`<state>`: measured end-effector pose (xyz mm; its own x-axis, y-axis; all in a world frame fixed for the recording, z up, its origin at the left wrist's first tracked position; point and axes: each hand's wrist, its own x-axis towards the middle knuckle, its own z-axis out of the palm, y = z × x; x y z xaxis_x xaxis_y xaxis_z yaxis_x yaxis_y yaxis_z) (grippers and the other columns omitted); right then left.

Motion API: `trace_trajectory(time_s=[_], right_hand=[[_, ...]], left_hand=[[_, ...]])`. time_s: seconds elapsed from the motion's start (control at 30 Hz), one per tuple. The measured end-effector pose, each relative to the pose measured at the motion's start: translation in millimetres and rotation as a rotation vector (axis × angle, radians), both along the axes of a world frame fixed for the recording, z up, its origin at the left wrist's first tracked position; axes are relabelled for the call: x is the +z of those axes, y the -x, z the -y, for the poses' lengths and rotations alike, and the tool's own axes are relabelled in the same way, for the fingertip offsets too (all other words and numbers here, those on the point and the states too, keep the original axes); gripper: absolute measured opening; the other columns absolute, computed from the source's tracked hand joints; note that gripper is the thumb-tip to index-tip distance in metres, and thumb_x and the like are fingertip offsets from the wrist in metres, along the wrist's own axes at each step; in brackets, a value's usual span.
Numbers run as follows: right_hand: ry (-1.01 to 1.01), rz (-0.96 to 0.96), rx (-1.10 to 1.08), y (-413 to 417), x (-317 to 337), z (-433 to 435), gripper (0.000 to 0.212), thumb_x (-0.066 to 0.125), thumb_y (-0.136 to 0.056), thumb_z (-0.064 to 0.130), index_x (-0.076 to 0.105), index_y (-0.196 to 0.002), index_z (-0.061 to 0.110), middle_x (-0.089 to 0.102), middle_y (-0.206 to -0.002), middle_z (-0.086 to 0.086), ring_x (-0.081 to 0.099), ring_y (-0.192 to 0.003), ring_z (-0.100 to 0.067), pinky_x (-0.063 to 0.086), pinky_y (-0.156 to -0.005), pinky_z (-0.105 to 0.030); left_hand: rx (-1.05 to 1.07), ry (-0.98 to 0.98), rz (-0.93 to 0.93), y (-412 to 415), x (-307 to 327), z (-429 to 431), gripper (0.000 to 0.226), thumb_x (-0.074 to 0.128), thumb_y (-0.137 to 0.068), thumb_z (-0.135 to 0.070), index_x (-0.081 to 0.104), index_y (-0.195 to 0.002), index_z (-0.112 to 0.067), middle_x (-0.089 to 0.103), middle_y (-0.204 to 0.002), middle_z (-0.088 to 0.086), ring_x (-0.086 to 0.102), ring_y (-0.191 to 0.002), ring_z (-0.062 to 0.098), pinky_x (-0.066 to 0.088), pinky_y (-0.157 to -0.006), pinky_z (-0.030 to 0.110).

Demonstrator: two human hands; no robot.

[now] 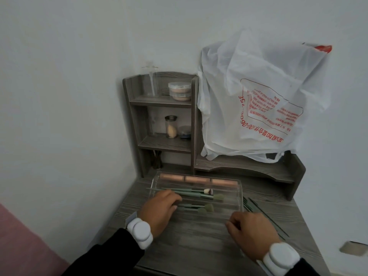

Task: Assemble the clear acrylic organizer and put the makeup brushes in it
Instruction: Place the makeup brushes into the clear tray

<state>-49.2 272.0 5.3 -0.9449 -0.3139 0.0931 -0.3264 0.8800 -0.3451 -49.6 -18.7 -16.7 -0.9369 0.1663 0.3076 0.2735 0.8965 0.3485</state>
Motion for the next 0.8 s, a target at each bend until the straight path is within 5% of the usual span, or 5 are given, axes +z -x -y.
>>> trace_trajectory(time_s=[0.17,0.3,0.5,0.63,0.8], right_hand=[[-0.015,-0.02,0.001,0.9,1.4,-3.4,0.032,0.053,-0.089,0.052,0.058,-0.073,0.025,0.062,-0.068,0.009,0.058,-0.07,-0.012,0.043,-0.066,-0.027],[-0.01,-0.03,-0.003,1.9,2.5,-2.4,0.033,0.052,-0.09,0.053,0.066,-0.081,0.024,0.068,-0.074,0.007,0.053,-0.067,-0.009,0.046,-0.068,-0.027],[-0.011,-0.01,0.003,4.4,1.9,-2.2,0.032,0.052,-0.09,0.053,0.057,-0.072,0.027,0.062,-0.069,0.009,0.05,-0.066,-0.008,0.042,-0.064,-0.025],[-0.005,-0.008,0.012,5.2,0.6,-3.1,0.031,0.052,-0.089,0.053,0.058,-0.073,0.027,0.061,-0.068,0.009,0.051,-0.066,-0.008,0.043,-0.064,-0.025],[-0.003,0.003,0.013,5.7,0.1,-4.4,0.03,0.053,-0.089,0.052,0.057,-0.072,0.028,0.059,-0.067,0.008,0.052,-0.064,-0.007,0.044,-0.063,-0.024]], left_hand=[[0.204,-0.196,-0.349,-6.0,4.6,15.0,0.028,0.049,-0.095,-0.023,0.066,-0.115,-0.016,0.062,-0.122,0.003,0.051,-0.115,0.017,0.032,-0.104,0.021],[0.515,-0.414,-0.145,-7.4,5.5,27.7,0.051,0.047,-0.101,-0.02,0.037,-0.147,-0.001,0.03,-0.158,0.016,0.026,-0.147,0.028,0.016,-0.121,0.034],[0.324,0.102,-0.062,-22.4,-19.3,8.3,0.089,-0.002,-0.093,-0.066,0.036,-0.15,-0.008,0.028,-0.159,0.004,0.021,-0.149,0.018,0.003,-0.119,0.03],[0.334,0.175,0.048,-22.6,-18.2,-5.7,0.084,0.003,-0.097,-0.062,0.045,-0.145,-0.008,0.041,-0.153,0.007,0.034,-0.144,0.021,-0.004,-0.116,0.026],[0.339,0.198,0.062,-20.1,-12.3,-13.3,0.084,0.004,-0.095,-0.064,0.051,-0.142,-0.012,0.05,-0.148,0.006,0.042,-0.14,0.023,0.009,-0.115,0.034]])
